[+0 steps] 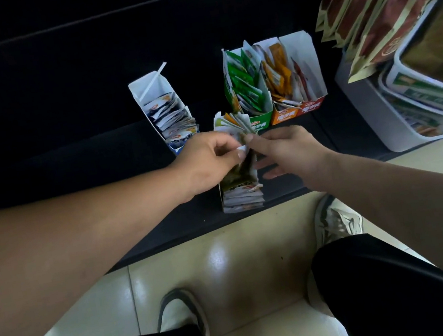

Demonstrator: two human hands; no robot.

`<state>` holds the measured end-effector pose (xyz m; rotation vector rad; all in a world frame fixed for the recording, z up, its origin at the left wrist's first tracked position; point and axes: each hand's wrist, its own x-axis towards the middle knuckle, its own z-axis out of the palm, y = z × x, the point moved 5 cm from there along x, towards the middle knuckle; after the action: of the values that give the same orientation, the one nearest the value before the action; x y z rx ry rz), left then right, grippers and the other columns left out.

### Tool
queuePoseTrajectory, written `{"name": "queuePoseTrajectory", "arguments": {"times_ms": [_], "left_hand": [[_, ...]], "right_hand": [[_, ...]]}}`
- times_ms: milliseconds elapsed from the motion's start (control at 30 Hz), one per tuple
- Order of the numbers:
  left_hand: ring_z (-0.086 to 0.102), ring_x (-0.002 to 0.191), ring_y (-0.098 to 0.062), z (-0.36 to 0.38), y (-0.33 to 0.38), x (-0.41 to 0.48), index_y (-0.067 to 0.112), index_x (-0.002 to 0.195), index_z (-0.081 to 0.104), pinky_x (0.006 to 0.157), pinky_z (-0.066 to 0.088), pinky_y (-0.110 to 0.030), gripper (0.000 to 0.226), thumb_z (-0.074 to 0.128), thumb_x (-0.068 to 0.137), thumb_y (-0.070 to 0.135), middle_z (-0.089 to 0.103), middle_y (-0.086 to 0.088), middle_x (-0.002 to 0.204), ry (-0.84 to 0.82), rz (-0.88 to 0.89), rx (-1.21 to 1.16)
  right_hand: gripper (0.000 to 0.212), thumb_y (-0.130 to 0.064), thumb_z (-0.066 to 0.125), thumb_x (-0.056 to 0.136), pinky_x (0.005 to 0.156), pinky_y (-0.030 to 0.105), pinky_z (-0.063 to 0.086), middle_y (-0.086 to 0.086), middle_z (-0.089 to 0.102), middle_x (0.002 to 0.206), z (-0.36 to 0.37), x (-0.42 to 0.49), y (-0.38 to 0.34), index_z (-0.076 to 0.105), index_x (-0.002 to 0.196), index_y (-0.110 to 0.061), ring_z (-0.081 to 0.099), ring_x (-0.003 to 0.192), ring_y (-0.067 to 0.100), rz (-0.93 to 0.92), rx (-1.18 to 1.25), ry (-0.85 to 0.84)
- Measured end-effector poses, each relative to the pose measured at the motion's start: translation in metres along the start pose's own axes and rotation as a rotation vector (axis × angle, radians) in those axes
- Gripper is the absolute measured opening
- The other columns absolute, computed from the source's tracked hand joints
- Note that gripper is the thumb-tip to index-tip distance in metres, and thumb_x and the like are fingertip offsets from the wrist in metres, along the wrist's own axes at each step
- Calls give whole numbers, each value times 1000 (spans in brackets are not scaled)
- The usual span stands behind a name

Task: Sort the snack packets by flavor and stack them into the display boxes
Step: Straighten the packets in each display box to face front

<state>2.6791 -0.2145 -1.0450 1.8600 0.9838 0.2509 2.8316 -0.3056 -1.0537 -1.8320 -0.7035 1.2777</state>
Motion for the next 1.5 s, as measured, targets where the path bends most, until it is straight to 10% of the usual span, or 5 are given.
{"name": "queuePoseTrajectory", "arguments": {"times_ms": [133,300,800,1100,1500], "left_hand": [[46,130,4,1,2,-8,29,104,81,105,35,-12,15,75,94,20,52,16,136,-158,-6,60],[60,95,0,-14,-11,-4,27,141,59,58,37,5,49,58,100,0,68,5,106,-80,-135,58],[60,115,-12,-14,-18,6,27,147,55,76,45,-2,59,51,99,-8,59,8,140,-38,-51,63],[56,80,-3,-10,-16,11,29,141,61,76,48,-19,42,61,102,12,64,4,125,28,51,165],[59,90,-25,-15,-8,12,18,105,72,75,48,-37,19,60,104,32,62,-4,98,119,-26,256]], "right_hand": [[7,-19,76,94,82,44,65,9,80,93,3,1,-1,78,94,-12,78,90,26,2,23,51],[12,-20,68,100,76,43,66,18,74,106,-8,5,-6,72,95,-9,73,98,33,-78,-221,143],[48,9,61,87,77,44,59,2,64,109,41,-5,-24,71,120,-25,64,95,27,-753,-1120,-102],[50,4,54,95,92,28,54,-5,70,116,14,6,-5,64,136,-24,64,113,15,-90,-296,-63],[38,8,58,89,61,27,58,-4,75,101,4,5,-7,71,98,-27,73,88,19,-112,-195,52]]}}
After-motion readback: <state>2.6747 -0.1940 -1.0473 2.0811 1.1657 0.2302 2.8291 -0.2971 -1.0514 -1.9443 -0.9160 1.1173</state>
